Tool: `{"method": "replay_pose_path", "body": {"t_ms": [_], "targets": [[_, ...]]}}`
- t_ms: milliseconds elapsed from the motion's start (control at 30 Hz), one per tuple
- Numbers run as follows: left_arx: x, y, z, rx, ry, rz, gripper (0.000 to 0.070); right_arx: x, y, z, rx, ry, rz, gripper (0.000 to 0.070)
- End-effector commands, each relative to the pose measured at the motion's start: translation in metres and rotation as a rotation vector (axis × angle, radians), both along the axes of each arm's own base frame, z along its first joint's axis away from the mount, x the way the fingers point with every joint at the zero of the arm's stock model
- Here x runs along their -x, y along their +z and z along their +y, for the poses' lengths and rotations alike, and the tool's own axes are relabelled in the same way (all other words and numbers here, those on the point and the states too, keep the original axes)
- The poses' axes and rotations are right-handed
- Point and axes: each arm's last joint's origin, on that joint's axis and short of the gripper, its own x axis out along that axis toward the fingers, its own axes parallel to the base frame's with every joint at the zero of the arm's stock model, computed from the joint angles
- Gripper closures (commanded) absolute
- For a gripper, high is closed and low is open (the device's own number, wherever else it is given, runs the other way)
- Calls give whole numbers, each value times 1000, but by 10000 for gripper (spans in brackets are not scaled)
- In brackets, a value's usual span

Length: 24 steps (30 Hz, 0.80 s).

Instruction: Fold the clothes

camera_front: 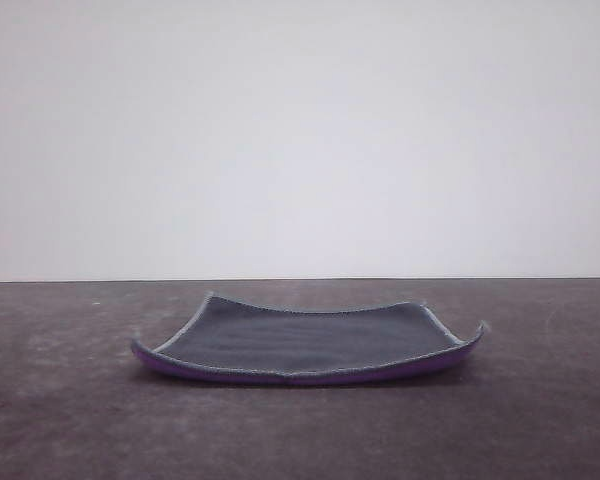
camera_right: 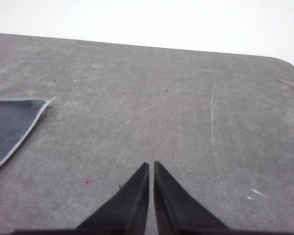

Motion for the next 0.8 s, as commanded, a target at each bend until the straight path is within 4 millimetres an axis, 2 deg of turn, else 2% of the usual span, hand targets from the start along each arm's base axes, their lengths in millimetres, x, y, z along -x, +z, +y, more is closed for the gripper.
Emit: {"method": "replay_pose_path", "body": {"t_ms": [0, 767], "targets": [[-1, -6, 0, -2, 3, 26, 695, 0, 0, 0, -10, -3, -10, 684], [-1, -6, 0, -2, 3, 26, 695, 0, 0, 0, -10, -3, -10, 684]]}}
